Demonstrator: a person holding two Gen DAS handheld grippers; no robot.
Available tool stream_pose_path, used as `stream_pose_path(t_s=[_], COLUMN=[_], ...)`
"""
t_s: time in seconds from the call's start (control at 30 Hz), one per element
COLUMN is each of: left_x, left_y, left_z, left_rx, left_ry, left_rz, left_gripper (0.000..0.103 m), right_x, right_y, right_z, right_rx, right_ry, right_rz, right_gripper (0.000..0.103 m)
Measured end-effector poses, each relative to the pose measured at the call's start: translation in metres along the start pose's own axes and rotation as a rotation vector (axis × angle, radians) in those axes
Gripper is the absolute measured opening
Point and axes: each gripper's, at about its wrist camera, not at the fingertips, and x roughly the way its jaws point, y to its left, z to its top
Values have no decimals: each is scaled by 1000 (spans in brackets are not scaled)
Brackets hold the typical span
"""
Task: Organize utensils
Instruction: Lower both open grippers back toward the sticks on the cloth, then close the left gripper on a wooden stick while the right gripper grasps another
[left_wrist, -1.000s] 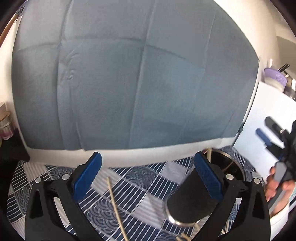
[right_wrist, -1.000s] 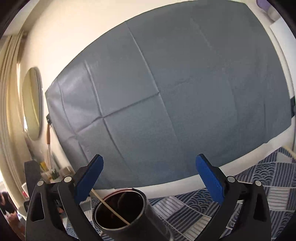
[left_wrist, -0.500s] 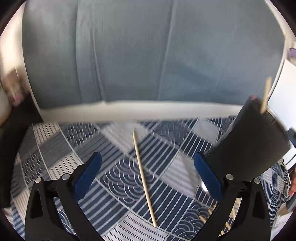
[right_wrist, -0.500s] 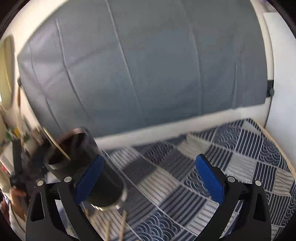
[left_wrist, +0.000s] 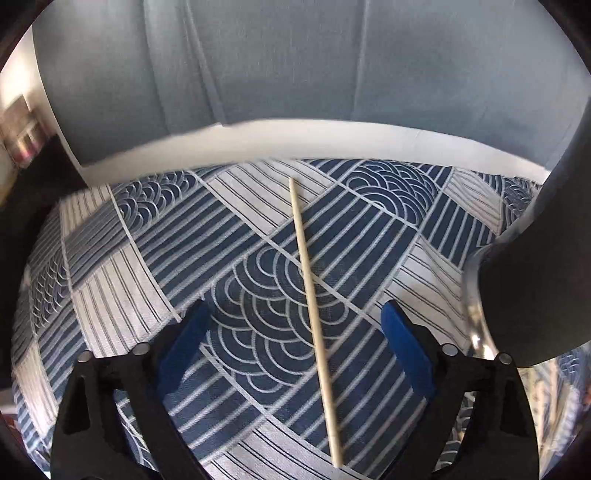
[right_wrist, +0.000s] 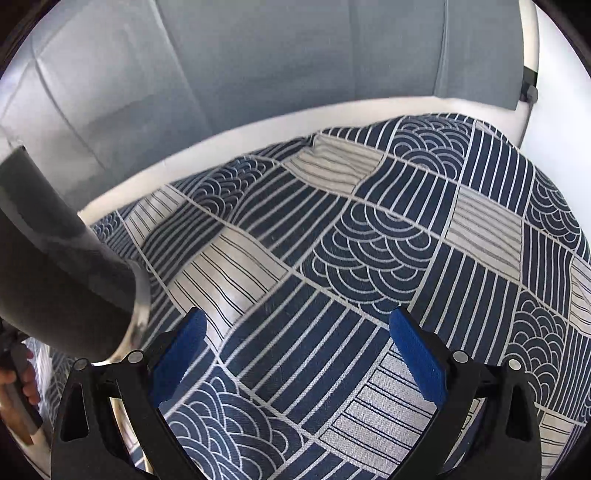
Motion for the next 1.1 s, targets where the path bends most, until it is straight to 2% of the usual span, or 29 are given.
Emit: stream_pose_path(t_s=[0.17, 0.23, 0.27, 0.3, 0.33, 0.37, 0.4, 0.43, 0.47, 0.5, 0.57, 0.7, 0.8, 0.93, 1.1], left_x=[0, -2, -4, -6, -8, -9, -11, -12, -13, -13, -14, -16, -26, -51, -107], left_y=[2, 5, 8, 11, 14, 15, 16, 15, 16, 18, 25, 40, 43, 43, 21], left_z=[-3, -4, -4, -4, -5, -5, -5, -6, -5, -5, -5, -4, -3, 2, 9], left_rx=[-14, -15, -19, -24, -29, -29, -20, -14, -17, -33, -75, -166, -168, -182, -127], left_ry=[-50, -61, -67, -73, -79, -82, -83, -84, -84, -82, -79, -54, -73, -128, -264], left_rz=[19, 14, 16, 19, 21, 21, 13, 14, 19, 7, -31, -99, -87, -117, -167], left_gripper=[85, 75, 65, 54, 47, 38, 35, 29, 10, 5, 5, 4, 4, 4, 4], right_x=[5, 10, 11, 12, 11, 10, 9, 8, 8, 7, 8, 9, 2, -27, -76], right_y=[6, 12, 15, 16, 18, 21, 23, 25, 27, 29, 34, 37, 37, 39, 43], right_z=[-3, -3, -4, -4, -5, -5, -4, -3, -3, -4, -4, -4, -1, 4, 13], right_rx=[-37, -75, -99, -114, -131, -157, -168, -179, -193, -206, -240, -270, -265, -259, -224], right_ry=[-3, -4, -6, -7, -14, -33, -36, -35, -35, -36, -31, -38, -69, -153, -277], right_rz=[-47, -71, -90, -101, -113, -101, -89, -78, -67, -61, -43, -61, -55, -17, 110], right_gripper=[95, 95, 94, 87, 82, 65, 48, 39, 28, 18, 8, 7, 4, 4, 3])
